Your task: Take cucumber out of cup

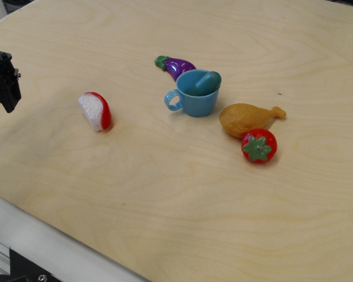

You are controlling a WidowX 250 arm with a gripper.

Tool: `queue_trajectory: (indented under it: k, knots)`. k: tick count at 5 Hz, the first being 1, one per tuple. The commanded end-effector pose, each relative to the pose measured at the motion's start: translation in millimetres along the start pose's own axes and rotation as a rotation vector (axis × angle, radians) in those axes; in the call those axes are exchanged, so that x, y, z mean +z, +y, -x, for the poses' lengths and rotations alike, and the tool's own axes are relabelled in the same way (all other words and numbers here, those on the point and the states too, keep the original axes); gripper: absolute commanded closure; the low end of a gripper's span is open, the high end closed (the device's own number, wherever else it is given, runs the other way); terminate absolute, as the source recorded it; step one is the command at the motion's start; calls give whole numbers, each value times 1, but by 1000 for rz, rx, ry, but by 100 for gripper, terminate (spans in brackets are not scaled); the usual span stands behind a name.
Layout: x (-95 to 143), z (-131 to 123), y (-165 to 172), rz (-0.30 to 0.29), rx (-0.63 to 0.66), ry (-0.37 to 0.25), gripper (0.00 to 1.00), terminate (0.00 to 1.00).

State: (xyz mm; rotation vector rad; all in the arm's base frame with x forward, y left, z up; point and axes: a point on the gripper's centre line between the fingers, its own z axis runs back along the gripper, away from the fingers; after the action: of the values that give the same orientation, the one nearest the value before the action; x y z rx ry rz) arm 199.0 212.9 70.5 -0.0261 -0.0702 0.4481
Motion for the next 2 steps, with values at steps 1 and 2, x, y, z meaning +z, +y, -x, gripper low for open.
queue_trajectory:
  k: [1,2]
  knots:
    - [0,0,0,0,0,0,0,0]
    - [33,-20,-43,42,-249,-15,0,0]
